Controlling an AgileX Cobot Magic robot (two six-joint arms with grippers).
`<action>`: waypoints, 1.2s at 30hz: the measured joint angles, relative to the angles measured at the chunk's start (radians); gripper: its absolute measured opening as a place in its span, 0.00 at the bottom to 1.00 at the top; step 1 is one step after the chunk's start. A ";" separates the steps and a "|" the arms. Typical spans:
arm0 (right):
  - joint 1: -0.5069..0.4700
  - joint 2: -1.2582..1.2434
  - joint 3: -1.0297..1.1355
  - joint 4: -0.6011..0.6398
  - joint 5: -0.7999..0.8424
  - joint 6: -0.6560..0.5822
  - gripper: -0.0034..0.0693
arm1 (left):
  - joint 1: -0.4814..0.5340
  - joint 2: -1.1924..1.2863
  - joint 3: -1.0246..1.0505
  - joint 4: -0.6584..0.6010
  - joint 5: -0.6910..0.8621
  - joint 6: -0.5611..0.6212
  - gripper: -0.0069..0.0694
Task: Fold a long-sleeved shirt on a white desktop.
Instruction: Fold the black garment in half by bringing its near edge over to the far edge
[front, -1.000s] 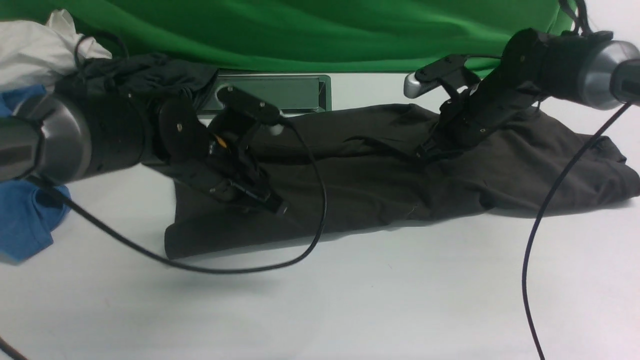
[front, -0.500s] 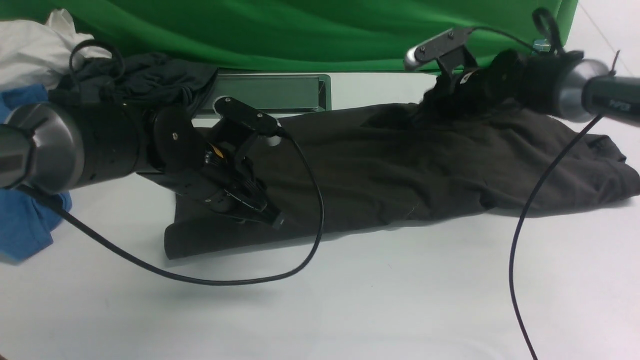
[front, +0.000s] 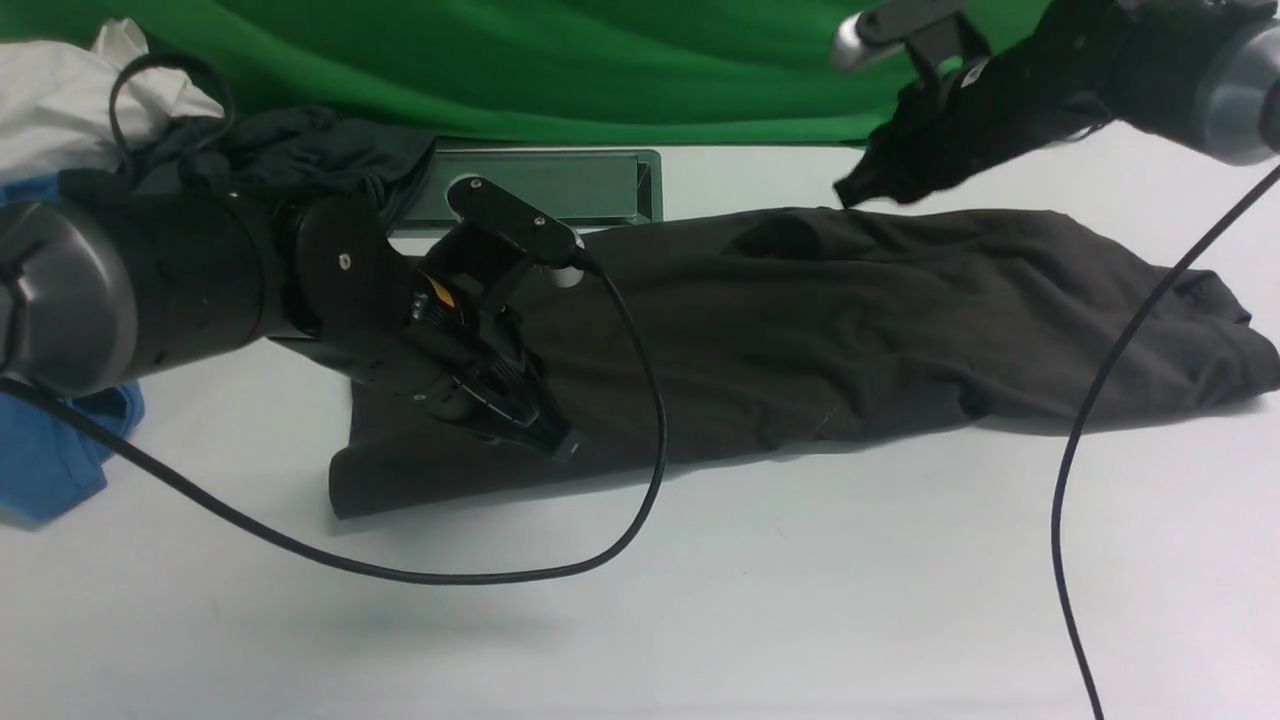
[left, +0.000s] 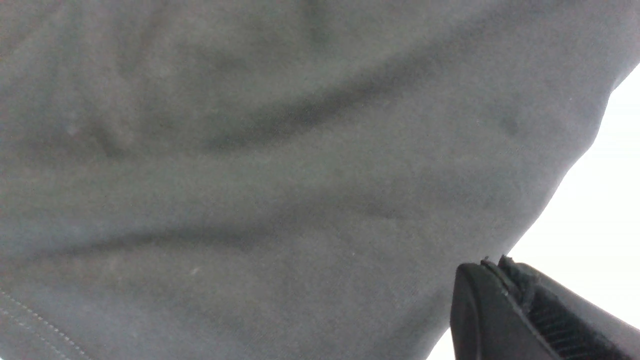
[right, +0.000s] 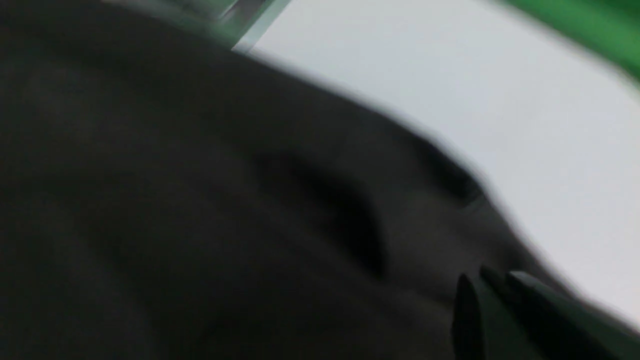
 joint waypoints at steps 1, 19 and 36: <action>0.001 0.013 0.000 0.000 0.009 0.008 0.11 | -0.002 0.000 0.000 0.000 -0.002 0.001 0.11; 0.069 0.176 -0.148 -0.053 -0.121 0.135 0.61 | -0.003 0.000 0.000 0.000 0.022 0.012 0.11; 0.066 0.189 -0.173 -0.193 -0.124 0.160 0.09 | -0.003 0.000 0.000 0.000 0.031 0.015 0.11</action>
